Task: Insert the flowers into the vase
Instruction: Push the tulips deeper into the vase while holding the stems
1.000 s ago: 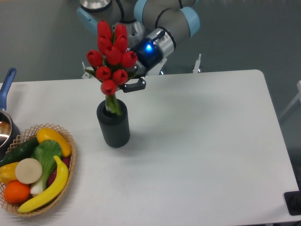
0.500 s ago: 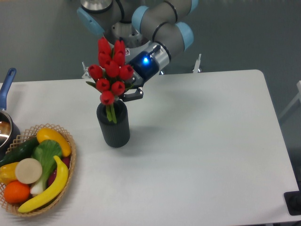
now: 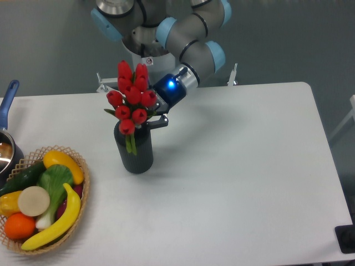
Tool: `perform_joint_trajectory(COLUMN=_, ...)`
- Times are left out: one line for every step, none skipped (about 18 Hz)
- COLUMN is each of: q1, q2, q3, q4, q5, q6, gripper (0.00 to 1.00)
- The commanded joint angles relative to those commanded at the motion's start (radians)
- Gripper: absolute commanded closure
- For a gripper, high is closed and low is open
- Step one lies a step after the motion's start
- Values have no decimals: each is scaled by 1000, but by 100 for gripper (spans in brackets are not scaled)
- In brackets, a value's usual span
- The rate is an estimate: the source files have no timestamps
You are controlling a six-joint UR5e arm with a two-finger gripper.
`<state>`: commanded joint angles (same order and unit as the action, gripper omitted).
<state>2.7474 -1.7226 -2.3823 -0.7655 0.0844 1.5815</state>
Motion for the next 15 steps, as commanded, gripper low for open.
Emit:
perform_joint_trajectory(q1=0, q2=-5, q3=2, q4=0, q5=0, q6=5, gripper=80)
perform_joint_trajectory(q1=0, q2=-11, q3=0, q4=2, q5=0, q6=8, gripper=73)
perform_joint_trajectory(q1=0, q2=-12, q3=0, q4=0, q5=2, q6=12, gripper=50)
perform_joint_trajectory(q1=0, q2=-11, q3=-2, q4=0, q5=2, q6=11, gripper=41)
perform_joint_trajectory(q1=0, q2=-11, q3=-5, q4=0, q5=2, q6=11, gripper=30)
perform_joint_trajectory(q1=2, q2=-9, q3=-9, q4=0, q5=2, q6=11, gripper=25)
perform_joint_trajectory(q1=2, q2=-9, q3=-12, q4=0, q5=2, q6=11, gripper=17)
perform_joint_trajectory(q1=2, q2=-9, q3=-14, q4=0, q5=2, q6=11, gripper=5)
perform_joint_trajectory(q1=2, q2=-9, q3=-14, q4=0, q5=2, q6=11, gripper=0)
perform_joint_trajectory(q1=3, q2=-9, q3=-14, q4=0, q5=2, q6=11, gripper=0)
perform_joint_trajectory(q1=3, q2=-9, q3=-14, q4=0, q5=2, q6=11, gripper=0)
perform_joint_trajectory(q1=3, q2=-8, q3=-14, q4=0, q5=0, q6=11, gripper=0)
perform_joint_trajectory(q1=5, q2=-5, q3=-15, q4=2, q5=-2, q6=11, gripper=0)
perform_joint_trajectory(q1=6, q2=-5, q3=-18, q4=6, q5=-2, q6=11, gripper=0)
perform_joint_trajectory(q1=8, q2=-3, q3=-18, q4=6, q5=-3, q6=11, gripper=0)
